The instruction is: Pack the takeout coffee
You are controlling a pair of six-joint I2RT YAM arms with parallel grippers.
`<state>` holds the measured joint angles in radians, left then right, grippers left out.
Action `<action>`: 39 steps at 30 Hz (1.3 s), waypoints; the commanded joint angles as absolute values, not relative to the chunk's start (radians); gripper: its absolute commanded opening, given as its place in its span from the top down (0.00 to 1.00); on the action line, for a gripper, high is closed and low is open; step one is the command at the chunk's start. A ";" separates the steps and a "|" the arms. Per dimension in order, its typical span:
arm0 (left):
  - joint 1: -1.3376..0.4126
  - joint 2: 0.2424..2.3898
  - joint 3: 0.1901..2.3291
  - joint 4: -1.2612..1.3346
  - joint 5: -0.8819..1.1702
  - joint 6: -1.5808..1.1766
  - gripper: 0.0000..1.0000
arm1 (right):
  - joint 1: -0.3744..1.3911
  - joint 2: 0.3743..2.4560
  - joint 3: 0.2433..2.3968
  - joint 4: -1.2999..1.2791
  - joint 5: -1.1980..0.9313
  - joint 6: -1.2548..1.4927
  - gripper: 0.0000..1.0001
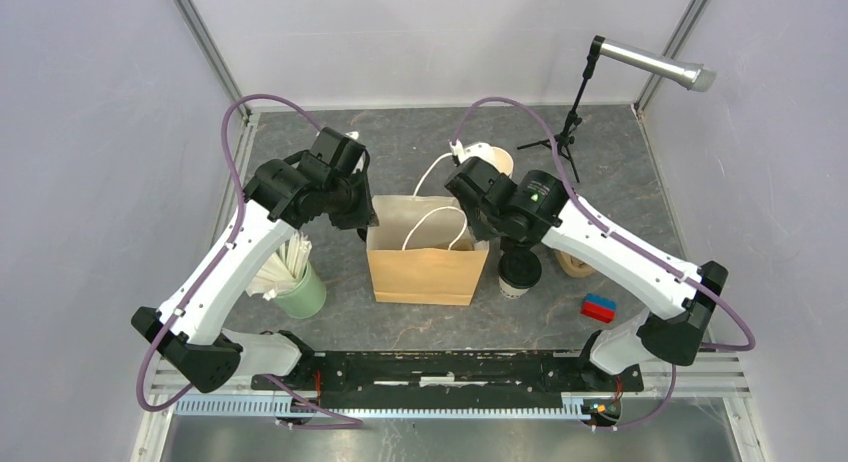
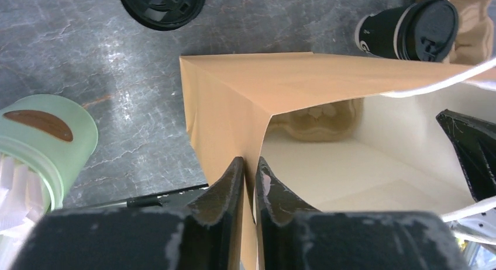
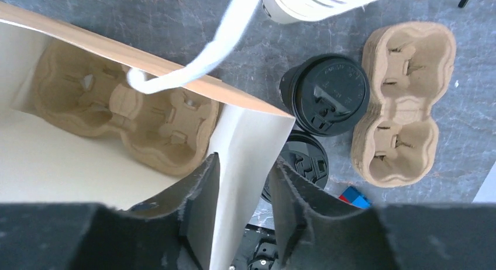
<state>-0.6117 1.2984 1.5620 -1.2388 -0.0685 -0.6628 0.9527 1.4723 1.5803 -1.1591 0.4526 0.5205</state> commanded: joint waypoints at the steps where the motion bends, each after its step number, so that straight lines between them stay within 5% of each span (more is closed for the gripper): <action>1: -0.608 1.288 1.586 -1.170 -0.005 -0.617 0.78 | 0.948 1.491 1.749 -1.184 0.458 0.508 0.52; 14: -0.608 1.257 1.621 -1.191 0.034 -0.538 0.28 | 0.946 1.229 1.601 -0.915 0.327 0.485 0.02; 20: -0.605 1.254 1.674 -1.274 -0.066 -0.506 0.01 | 0.936 1.161 1.539 -0.967 0.447 0.492 0.02; 27: -0.598 1.286 1.665 -1.305 -0.035 -0.523 0.01 | 0.769 1.005 1.293 -0.957 0.457 0.371 0.02; 39: -0.597 1.318 1.641 -1.276 0.043 -0.497 0.30 | 0.657 0.943 0.913 -0.817 0.255 0.264 0.02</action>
